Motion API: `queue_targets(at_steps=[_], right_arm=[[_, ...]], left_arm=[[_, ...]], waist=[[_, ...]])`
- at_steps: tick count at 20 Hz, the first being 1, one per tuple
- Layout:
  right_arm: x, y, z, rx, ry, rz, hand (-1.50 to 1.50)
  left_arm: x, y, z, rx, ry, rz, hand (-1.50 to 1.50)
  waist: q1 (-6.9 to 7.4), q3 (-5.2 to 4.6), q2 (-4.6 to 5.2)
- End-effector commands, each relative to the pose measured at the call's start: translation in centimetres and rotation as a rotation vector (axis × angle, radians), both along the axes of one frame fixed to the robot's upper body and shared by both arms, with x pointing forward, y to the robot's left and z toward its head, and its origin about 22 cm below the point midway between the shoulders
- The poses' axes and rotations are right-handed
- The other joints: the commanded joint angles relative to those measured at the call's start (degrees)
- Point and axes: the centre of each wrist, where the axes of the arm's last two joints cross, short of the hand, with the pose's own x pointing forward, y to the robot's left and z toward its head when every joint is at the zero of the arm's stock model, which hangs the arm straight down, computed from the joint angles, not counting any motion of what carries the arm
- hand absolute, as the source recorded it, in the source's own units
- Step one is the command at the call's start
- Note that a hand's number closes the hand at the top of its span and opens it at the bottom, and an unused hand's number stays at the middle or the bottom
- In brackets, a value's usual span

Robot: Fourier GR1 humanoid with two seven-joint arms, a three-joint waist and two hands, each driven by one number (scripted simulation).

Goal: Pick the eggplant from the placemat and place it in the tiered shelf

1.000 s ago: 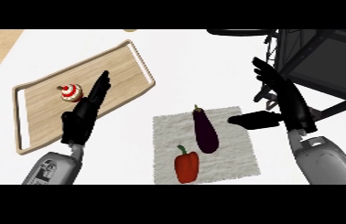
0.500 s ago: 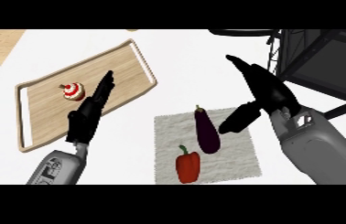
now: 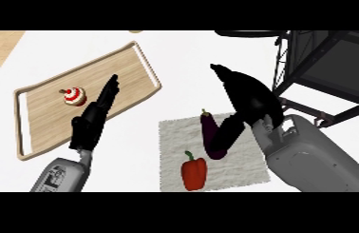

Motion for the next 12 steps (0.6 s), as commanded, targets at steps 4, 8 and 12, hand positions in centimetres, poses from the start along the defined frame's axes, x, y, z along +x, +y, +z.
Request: queue_targets(at_steps=[4,8,12], right_arm=[[-1.0,3.8,0.7,-0.086,0.043,-0.072,-1.5],[-0.3,2.8,-0.3,-0.142,0.028,-0.084,-1.5],[-1.4,4.5,-0.8,-0.109,0.018,-0.088,-1.5]], left_arm=[[-0.5,0.3,-1.5,0.009,-0.002,0.019,0.0],[0.1,0.4,0.3,0.009,0.005,0.003,0.0],[2.1,0.8,0.7,0.004,-0.024,0.008,0.0]], waist=[[-0.02,0.01,0.09],[-0.17,0.03,0.07],[-0.54,0.02,0.12]])
